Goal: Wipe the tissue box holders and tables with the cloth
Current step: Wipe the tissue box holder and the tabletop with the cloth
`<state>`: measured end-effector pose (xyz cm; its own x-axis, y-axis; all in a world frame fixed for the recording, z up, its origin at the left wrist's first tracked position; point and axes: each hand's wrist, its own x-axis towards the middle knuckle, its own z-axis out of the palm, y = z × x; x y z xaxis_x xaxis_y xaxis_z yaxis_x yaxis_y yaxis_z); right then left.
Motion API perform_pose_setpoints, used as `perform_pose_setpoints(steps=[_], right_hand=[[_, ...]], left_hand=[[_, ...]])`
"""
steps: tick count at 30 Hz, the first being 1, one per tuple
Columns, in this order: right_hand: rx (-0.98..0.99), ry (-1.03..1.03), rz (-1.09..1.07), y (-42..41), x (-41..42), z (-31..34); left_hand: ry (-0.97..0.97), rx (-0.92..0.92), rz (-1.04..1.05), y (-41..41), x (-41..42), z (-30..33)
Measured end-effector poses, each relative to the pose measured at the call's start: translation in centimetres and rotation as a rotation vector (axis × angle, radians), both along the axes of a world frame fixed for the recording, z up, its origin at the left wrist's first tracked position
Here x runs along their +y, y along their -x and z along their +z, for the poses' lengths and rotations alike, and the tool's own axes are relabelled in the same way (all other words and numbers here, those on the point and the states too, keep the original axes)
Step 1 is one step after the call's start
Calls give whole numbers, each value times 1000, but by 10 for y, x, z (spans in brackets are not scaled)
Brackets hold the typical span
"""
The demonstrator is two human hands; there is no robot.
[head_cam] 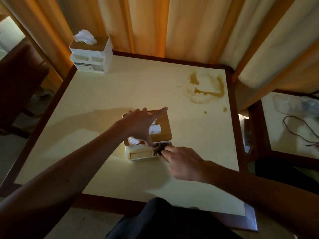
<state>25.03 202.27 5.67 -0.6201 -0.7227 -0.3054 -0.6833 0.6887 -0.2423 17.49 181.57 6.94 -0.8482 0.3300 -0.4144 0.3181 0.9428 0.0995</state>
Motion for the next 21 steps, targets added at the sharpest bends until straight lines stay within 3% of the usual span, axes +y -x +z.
perform_pose_setpoints(steps=[4, 8, 14, 18, 21], right_hand=[[-318, -183, -28, 23, -17, 11], [-421, -364, -75, 33, -33, 2], [-214, -481, 32, 29, -45, 11], [0, -369, 111, 19, -39, 24], [-79, -407, 31, 18, -37, 19]], left_hand=[[-15, 4, -5, -1, 0, 1], [-22, 22, 5, -4, 1, 0], [-20, 6, 19, -6, 3, 1], [-2, 4, 23, -6, 5, 1], [-11, 15, 17, -6, 5, 2]])
